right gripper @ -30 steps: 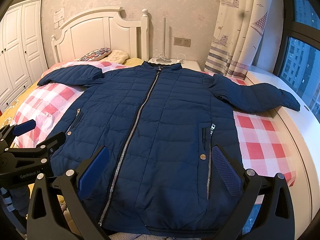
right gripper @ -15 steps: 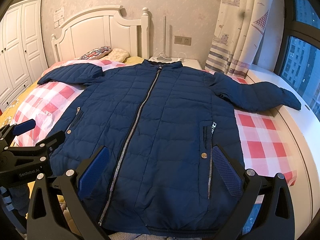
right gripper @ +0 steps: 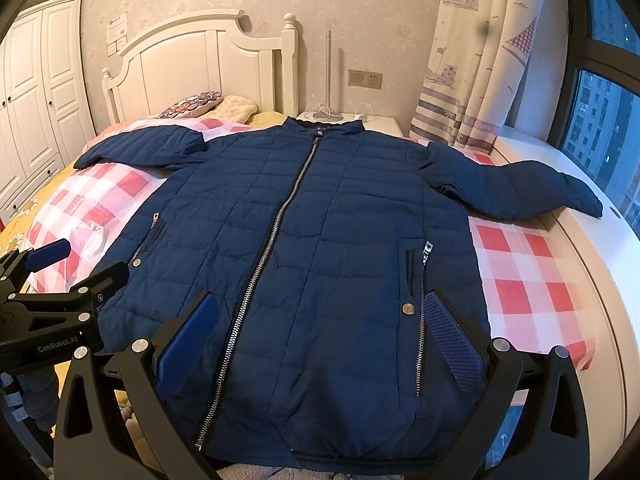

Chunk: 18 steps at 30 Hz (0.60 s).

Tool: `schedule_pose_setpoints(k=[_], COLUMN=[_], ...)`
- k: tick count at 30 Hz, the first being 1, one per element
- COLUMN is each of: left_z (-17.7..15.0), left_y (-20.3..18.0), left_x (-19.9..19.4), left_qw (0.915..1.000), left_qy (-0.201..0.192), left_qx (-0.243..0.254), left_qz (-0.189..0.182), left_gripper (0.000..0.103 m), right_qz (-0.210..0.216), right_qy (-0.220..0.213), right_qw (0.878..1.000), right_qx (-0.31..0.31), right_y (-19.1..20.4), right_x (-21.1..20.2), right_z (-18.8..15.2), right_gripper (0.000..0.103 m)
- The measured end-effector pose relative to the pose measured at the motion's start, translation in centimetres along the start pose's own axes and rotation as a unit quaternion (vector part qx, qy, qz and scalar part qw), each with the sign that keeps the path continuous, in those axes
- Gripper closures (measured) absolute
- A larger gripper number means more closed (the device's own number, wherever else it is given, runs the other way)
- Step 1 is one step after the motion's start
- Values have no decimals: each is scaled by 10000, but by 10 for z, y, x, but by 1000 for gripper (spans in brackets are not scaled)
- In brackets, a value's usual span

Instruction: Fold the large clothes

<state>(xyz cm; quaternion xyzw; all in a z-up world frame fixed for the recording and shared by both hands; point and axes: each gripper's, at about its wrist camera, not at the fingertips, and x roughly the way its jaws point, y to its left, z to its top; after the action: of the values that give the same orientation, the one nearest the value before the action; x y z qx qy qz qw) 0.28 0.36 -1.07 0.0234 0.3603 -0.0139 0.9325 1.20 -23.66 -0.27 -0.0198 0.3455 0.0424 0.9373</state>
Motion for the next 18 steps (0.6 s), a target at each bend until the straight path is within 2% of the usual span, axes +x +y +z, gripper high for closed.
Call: schedule_pose_setpoints(k=[13, 18], left_z=[-4, -2], left_y=[-1, -3], left_x=[4, 10], left_qw=[10000, 10000], left_qy=[65, 40], left_qx=[11, 72], left_qz=[-1, 49], left_gripper=[2, 2], right_qz=[5, 0], right_qy=[97, 8], right_qw=[10000, 10000], right_qx=[9, 41], right_y=[-1, -3], right_x=[8, 8], right_z=[-8, -8], right_gripper=[5, 5])
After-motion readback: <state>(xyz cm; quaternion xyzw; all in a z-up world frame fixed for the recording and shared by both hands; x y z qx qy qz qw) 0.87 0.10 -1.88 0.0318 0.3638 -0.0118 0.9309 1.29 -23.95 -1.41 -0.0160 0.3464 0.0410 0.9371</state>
